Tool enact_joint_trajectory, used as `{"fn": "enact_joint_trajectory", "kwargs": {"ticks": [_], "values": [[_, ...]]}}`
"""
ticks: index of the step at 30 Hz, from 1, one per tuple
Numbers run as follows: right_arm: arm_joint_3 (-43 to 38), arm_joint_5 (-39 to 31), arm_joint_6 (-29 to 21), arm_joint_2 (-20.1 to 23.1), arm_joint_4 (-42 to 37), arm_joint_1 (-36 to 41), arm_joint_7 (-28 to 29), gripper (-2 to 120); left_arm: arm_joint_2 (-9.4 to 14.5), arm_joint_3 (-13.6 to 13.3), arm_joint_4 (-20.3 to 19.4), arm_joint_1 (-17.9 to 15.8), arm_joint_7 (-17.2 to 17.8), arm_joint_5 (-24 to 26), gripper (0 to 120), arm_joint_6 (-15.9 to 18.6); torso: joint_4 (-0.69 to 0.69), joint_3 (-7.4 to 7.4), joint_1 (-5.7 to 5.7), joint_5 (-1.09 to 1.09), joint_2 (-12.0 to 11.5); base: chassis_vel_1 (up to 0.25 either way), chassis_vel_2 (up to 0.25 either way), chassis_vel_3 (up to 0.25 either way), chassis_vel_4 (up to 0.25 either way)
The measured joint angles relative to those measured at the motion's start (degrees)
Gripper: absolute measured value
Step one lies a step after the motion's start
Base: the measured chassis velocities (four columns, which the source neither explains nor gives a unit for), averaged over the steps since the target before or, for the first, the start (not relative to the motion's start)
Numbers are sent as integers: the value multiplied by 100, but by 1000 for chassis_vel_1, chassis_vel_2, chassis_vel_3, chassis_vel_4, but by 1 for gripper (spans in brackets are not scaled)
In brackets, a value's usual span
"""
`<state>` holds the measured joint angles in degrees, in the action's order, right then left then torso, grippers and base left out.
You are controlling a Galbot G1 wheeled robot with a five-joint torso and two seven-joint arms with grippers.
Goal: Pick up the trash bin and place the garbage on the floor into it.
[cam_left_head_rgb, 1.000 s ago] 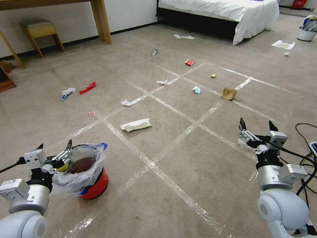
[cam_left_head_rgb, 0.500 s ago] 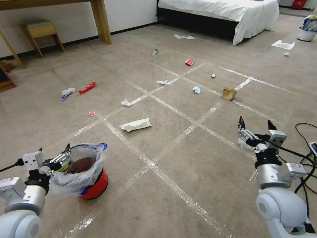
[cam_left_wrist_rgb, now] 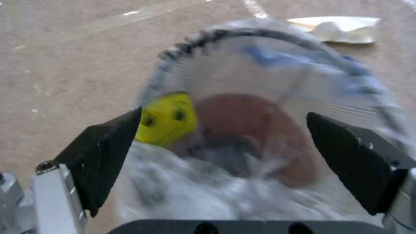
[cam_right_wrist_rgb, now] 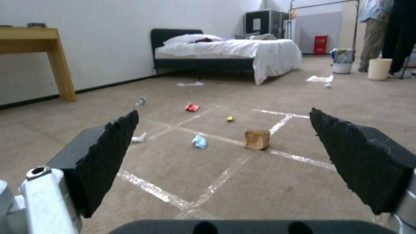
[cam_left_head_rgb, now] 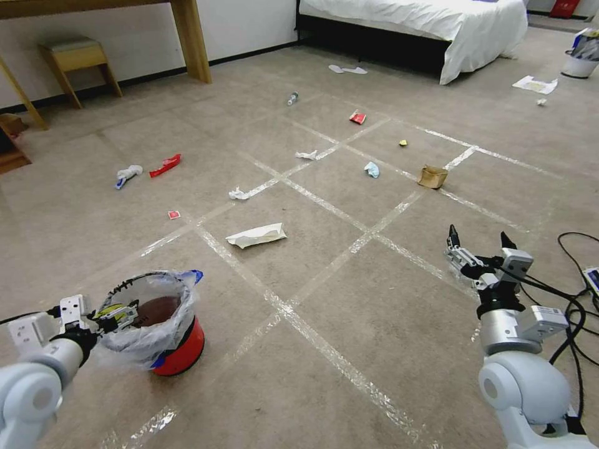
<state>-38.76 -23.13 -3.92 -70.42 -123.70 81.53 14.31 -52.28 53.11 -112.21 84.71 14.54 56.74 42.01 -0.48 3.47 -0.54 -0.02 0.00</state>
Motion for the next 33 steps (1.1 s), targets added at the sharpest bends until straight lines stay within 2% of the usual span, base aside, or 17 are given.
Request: {"fn": "enact_joint_trajectory", "kwargs": {"ticks": [2, 3, 4, 5, 6, 8, 18, 26, 33], "values": [[-19, 18, 0, -6, 4, 34, 15, 100, 372, 3, 339, -121, -83, 232, 100, 28, 0, 0, 0, 0, 0, 0, 0, 0, 0], [-19, 18, 0, -6, 4, 34, 15, 100, 372, 3, 339, -121, -83, 232, 100, 28, 0, 0, 0, 0, 0, 0, 0, 0, 0], [-24, 26, 0, -7, 4, 57, 24, 100, 594, -12, 612, -180, -144, 453, 100, 36, 0, 0, 0, 3, 0, 0, 0, 0, 0], [-27, 28, 0, -6, 4, 63, 27, 100, 672, -51, 753, -215, -200, 511, 100, 37, 0, 0, 0, 2, 0, 0, 0, 0, 0], [-27, 28, 0, -6, 4, 63, 27, 100, 672, -51, 753, -215, -200, 511, 100, 37, 0, 0, 0, 2, 0, 0, 0, 0, 0], [-31, 30, 0, 6, 4, 65, 33, 100, 756, -165, 1000, -312, -297, 675, 100, 38, 1, 0, 0, 0, 0, 0, 0, 0, 0], [-15, 20, -36, 53, 4, -3, 58, 100, 798, -503, 1435, -534, -402, 998, 99, 34, 1, -1, 0, 2, 0, 0, 0, 0, 0], [-28, 15, -48, 80, -12, 12, 71, 100, 916, -792, 1931, -784, -634, 1017, 99, 24, 1, -1, 0, 1, 0, 0, 0, 0, 0], [-31, 18, -48, 74, -19, 29, 75, 100, 957, -891, 2165, -875, -770, 1043, 98, 19, 1, -1, 0, 2, 0, 0, 0, 0, 0]]}}
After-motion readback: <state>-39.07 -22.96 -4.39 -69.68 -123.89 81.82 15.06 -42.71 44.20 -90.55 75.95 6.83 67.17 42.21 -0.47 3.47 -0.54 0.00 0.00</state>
